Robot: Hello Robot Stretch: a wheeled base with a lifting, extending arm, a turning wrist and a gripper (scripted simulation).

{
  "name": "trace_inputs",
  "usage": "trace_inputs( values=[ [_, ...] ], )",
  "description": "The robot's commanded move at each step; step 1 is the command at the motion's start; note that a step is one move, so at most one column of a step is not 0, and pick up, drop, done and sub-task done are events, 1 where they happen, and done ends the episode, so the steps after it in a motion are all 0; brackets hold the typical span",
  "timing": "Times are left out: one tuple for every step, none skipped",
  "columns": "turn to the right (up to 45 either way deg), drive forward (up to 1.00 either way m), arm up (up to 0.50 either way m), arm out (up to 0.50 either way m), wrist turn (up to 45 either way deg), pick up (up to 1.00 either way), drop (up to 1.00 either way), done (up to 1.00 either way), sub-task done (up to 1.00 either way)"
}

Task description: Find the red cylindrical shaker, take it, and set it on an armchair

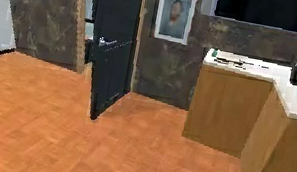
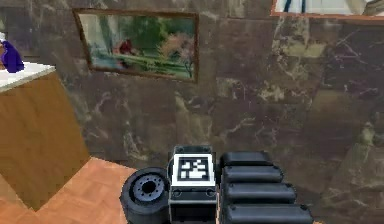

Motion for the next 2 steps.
trace_inputs(
  values=[
    [45.0, 0.0, 0.0, 0.0, 0.0, 0.0, 0.0, 0.0, 0.0],
    [12.0, 0.0, 0.0, 0.0, 0.0, 0.0, 0.0, 0.0, 0.0]
  ],
)
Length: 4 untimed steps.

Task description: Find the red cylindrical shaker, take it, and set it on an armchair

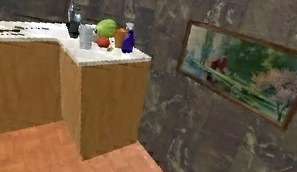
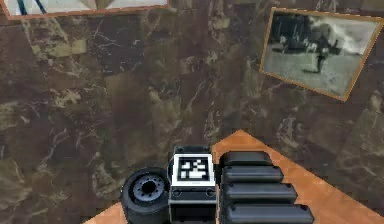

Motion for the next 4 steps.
trace_inputs(
  values=[
    [0.0, 0.15, 0.0, 0.0, 0.0, 0.0, 0.0, 0.0, 0.0],
    [-45.0, 0.0, 0.0, 0.0, 0.0, 0.0, 0.0, 0.0, 0.0],
    [-39.0, 0.0, 0.0, 0.0, 0.0, 0.0, 0.0, 0.0, 0.0],
    [-3.0, 0.0, 0.0, 0.0, 0.0, 0.0, 0.0, 0.0, 0.0]
  ],
)
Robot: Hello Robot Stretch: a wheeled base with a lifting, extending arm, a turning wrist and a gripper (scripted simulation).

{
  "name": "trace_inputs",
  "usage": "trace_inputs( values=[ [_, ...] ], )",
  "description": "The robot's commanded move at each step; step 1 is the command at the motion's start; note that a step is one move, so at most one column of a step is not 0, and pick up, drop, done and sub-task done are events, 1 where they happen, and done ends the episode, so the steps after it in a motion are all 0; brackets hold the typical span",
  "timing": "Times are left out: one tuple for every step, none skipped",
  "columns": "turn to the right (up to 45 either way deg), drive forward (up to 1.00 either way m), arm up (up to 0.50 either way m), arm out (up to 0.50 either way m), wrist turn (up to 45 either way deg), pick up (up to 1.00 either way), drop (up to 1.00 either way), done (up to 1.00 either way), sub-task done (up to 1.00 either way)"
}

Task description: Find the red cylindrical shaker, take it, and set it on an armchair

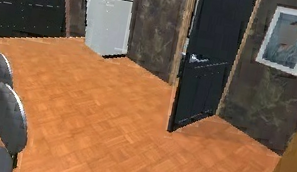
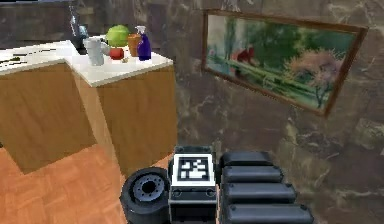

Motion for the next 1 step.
trace_inputs(
  values=[
    [0.0, 1.0, 0.0, 0.0, 0.0, 0.0, 0.0, 0.0, 0.0]
  ],
)
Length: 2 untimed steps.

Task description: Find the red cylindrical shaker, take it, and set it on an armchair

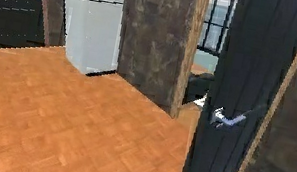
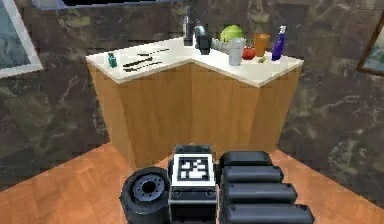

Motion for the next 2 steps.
trace_inputs(
  values=[
    [6.0, 0.0, 0.0, 0.0, 0.0, 0.0, 0.0, 0.0, 0.0],
    [0.0, 0.15, 0.0, 0.0, 0.0, 0.0, 0.0, 0.0, 0.0]
  ],
)
